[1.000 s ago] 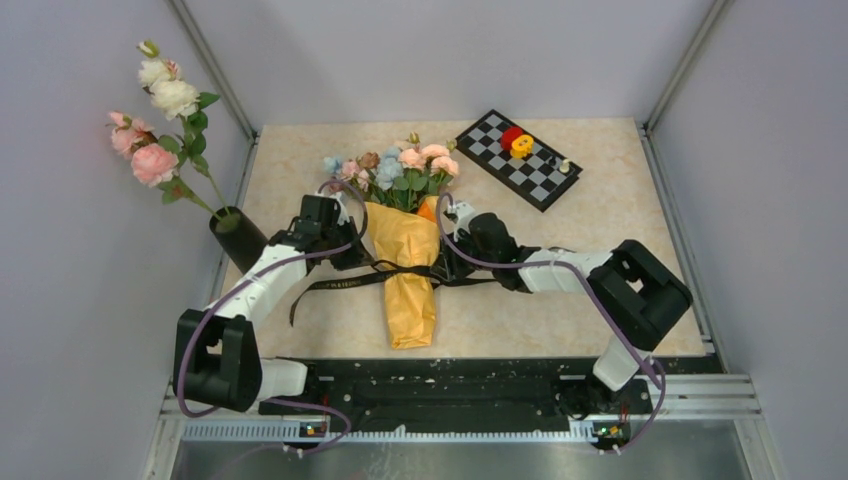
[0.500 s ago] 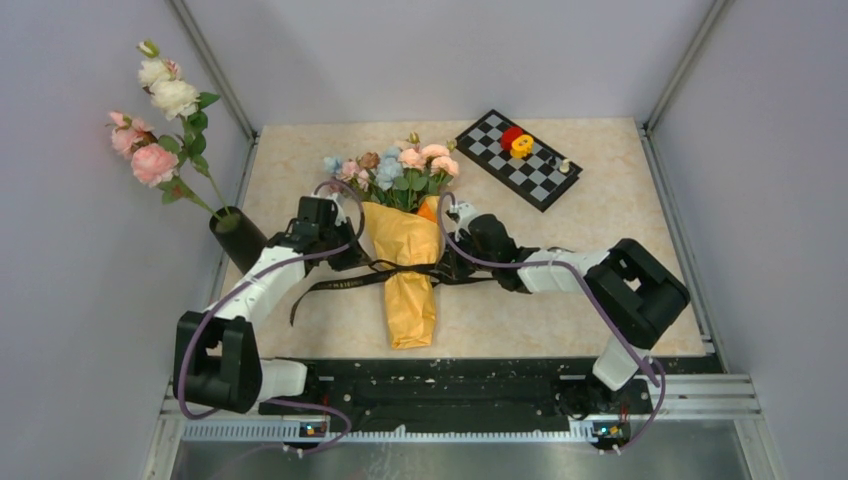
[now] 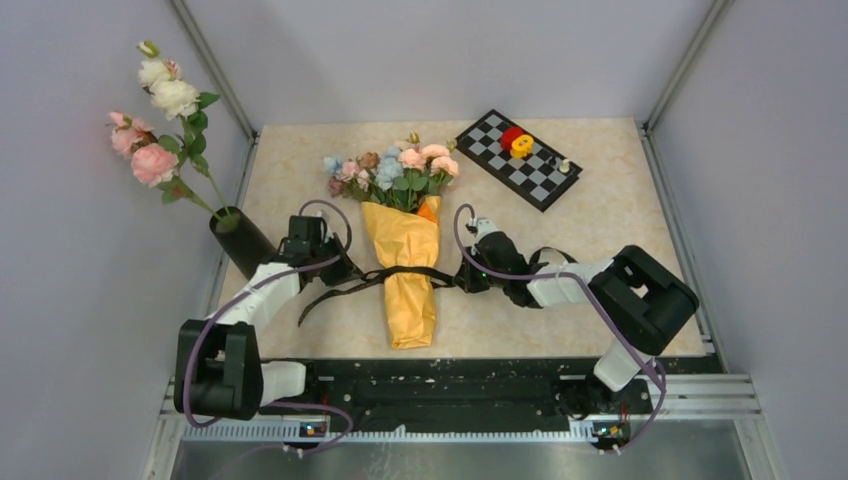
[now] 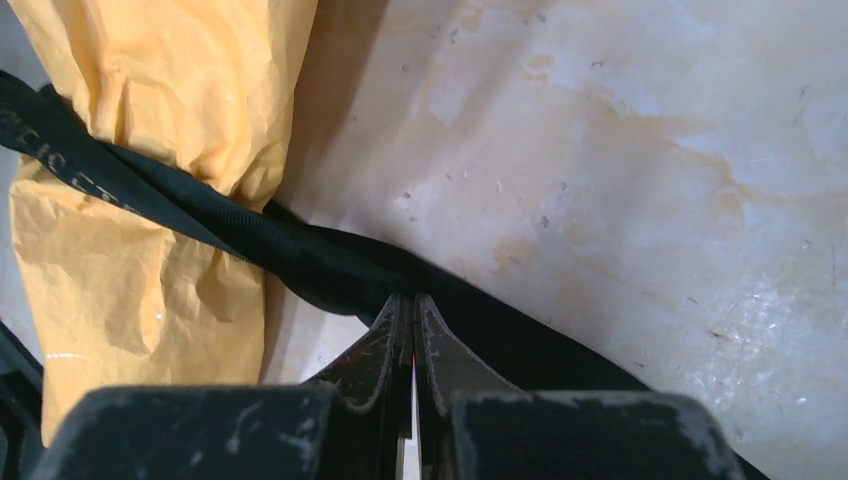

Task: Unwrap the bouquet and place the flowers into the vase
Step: Untie the ribbon from the wrapping paper.

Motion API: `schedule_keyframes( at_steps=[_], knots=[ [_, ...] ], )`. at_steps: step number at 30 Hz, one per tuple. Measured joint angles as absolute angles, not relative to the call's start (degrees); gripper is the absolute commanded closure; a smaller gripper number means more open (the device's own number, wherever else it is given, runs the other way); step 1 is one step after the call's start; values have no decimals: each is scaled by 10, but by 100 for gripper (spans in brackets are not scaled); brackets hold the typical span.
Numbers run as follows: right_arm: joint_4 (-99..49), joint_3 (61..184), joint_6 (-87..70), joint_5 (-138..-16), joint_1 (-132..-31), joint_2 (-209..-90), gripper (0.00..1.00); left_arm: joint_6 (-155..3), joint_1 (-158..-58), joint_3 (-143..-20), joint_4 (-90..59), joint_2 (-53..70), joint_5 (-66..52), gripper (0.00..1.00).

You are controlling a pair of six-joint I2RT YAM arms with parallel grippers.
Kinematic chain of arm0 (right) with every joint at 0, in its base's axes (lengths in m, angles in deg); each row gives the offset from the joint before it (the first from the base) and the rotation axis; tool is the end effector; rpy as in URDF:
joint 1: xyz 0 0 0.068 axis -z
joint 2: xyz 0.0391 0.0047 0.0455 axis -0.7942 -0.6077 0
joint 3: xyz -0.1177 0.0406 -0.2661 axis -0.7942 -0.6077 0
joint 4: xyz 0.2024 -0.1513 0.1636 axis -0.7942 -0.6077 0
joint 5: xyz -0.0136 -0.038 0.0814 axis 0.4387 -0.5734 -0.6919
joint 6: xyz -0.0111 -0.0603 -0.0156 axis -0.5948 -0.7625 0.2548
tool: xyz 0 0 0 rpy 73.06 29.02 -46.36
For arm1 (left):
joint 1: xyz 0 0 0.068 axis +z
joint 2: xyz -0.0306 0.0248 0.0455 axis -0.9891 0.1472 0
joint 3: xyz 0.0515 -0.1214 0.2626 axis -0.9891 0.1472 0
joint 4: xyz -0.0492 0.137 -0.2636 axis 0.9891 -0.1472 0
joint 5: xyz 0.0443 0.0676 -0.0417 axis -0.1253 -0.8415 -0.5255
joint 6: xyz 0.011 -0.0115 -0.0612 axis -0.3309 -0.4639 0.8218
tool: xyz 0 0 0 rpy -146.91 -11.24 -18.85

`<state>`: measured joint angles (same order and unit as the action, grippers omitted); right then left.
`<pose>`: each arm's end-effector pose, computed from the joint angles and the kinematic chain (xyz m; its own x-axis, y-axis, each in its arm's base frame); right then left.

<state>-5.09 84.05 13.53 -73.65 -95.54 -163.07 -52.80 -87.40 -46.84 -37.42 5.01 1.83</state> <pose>0.2502 0.2381 0.1156 -0.7444 -0.0305 -0.6671 -0.4131 0.8058 0.4242 0.2705 -0.0419 0.1767 -0.8141 -0.4606 -0.3536 -0.2339 0.8174 -0.5264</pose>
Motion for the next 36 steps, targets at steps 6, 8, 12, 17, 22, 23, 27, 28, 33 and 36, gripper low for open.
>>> schedule_keyframes(
  at_steps=[6, 8, 12, 17, 22, 23, 27, 28, 33, 36],
  knots=[
    [-33, 829, 161, -735, -955, -1631, 100, -512, -862, -446, -355, 45, 22, 100],
    [-32, 829, 164, -734, -955, -1631, 100, -510, -860, -445, -353, 42, 28, 82],
    [-32, 829, 166, -734, -955, -1630, 98, -516, -860, -445, -355, 33, 37, 55],
    [-46, 829, 160, -730, -955, -1617, 87, -541, -860, -455, -390, 8, 35, 39],
    [-60, 830, 144, -724, -955, -1585, 76, -573, -882, -484, -425, -36, 15, 28],
    [-61, 830, 142, -724, -955, -1579, 74, -580, -893, -488, -426, -44, 10, 25],
    [-65, 830, 134, -724, -955, -1563, 64, -608, -951, -506, -432, -49, -23, 20],
    [-66, 830, 131, -725, -955, -1561, 62, -616, -968, -512, -435, -43, -33, 19],
    [-69, 833, 116, -738, -955, -1559, 57, -644, -1013, -534, -441, 8, -66, 18],
    [-70, 840, 108, -749, -955, -1559, 57, -647, -1018, -536, -441, 34, -72, 18]
  ],
)
